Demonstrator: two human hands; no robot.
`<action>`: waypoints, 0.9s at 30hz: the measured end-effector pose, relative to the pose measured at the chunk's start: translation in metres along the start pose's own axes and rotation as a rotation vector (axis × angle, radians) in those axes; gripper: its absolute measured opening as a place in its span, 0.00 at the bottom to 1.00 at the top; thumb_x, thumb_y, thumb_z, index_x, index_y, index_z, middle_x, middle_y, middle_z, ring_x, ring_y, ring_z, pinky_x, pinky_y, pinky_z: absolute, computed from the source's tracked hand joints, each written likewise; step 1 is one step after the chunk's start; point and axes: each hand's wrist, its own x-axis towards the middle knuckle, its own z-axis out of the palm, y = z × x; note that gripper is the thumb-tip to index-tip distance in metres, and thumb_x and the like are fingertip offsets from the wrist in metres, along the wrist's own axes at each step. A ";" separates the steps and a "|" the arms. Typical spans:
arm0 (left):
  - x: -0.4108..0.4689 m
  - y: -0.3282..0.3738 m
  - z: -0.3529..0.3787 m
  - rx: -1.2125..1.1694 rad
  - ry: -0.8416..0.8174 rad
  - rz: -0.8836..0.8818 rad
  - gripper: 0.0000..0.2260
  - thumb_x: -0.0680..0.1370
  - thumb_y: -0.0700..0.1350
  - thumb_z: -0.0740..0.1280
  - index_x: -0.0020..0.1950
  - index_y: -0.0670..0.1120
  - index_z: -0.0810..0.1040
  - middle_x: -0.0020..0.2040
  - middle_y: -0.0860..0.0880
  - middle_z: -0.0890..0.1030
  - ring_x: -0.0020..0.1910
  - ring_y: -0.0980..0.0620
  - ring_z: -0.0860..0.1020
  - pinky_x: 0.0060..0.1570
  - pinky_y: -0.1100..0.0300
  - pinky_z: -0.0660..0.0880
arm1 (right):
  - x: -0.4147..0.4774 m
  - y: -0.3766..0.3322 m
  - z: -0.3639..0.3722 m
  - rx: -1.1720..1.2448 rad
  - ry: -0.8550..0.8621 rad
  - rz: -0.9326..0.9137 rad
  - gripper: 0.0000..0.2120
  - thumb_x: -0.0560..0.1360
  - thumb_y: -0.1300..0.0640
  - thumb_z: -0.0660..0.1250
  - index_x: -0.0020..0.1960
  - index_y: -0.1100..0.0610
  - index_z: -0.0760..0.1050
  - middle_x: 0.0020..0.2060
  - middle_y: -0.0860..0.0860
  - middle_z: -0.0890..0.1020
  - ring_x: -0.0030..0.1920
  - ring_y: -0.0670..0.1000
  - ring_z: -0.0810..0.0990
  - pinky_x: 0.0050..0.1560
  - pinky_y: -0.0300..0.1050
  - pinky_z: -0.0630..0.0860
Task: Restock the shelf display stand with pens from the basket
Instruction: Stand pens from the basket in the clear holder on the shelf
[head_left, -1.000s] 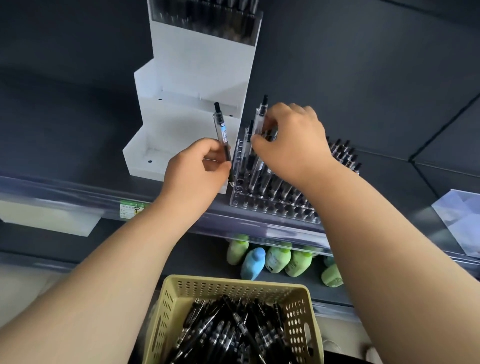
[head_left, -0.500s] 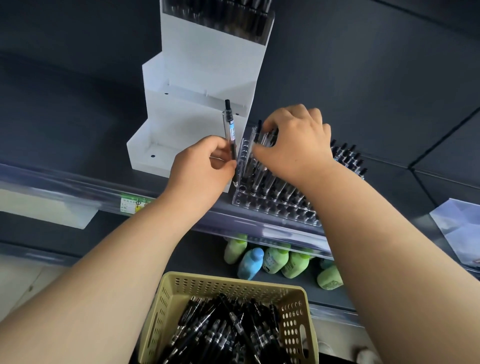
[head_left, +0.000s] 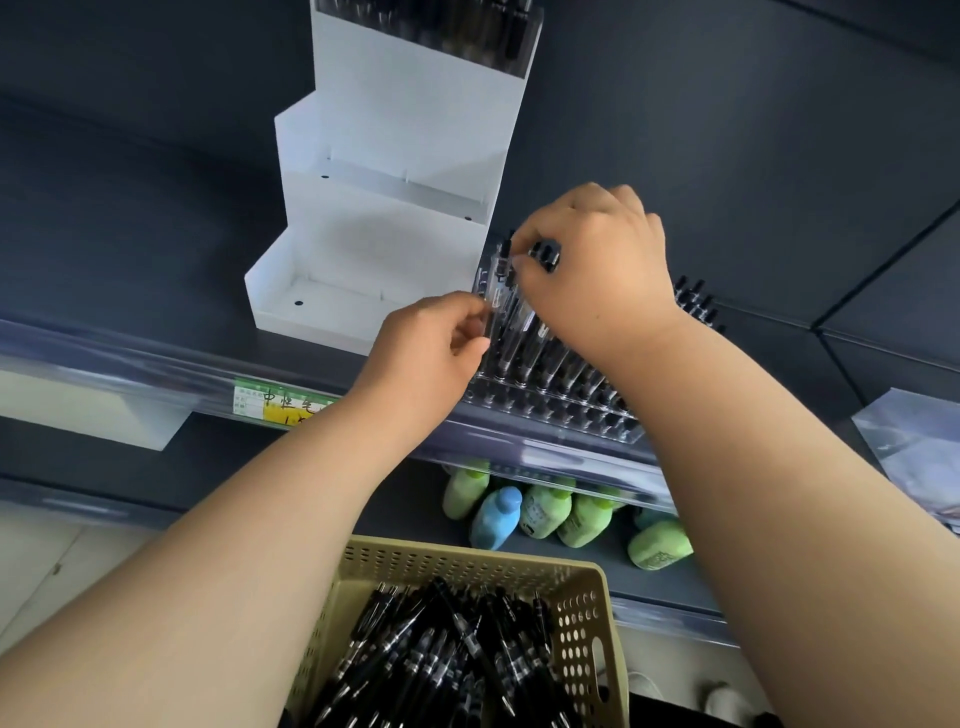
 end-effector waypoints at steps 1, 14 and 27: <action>0.000 0.000 0.002 0.007 -0.001 0.006 0.12 0.75 0.39 0.68 0.58 0.45 0.78 0.45 0.52 0.79 0.43 0.55 0.77 0.42 0.75 0.66 | -0.001 0.000 0.000 0.000 -0.004 -0.004 0.10 0.75 0.54 0.63 0.53 0.46 0.80 0.54 0.47 0.77 0.59 0.54 0.69 0.51 0.44 0.60; 0.001 0.000 0.006 0.213 -0.090 -0.060 0.10 0.77 0.44 0.66 0.57 0.49 0.75 0.43 0.55 0.77 0.48 0.51 0.78 0.51 0.57 0.74 | -0.045 0.018 0.000 0.172 0.215 0.015 0.13 0.72 0.57 0.63 0.53 0.52 0.81 0.47 0.51 0.81 0.51 0.58 0.74 0.49 0.48 0.67; -0.003 -0.008 0.001 0.384 -0.139 -0.132 0.14 0.76 0.49 0.68 0.58 0.44 0.76 0.54 0.46 0.76 0.53 0.46 0.76 0.55 0.54 0.73 | -0.123 0.046 0.012 0.304 0.180 0.245 0.08 0.73 0.61 0.66 0.49 0.54 0.81 0.42 0.47 0.79 0.46 0.49 0.70 0.49 0.43 0.68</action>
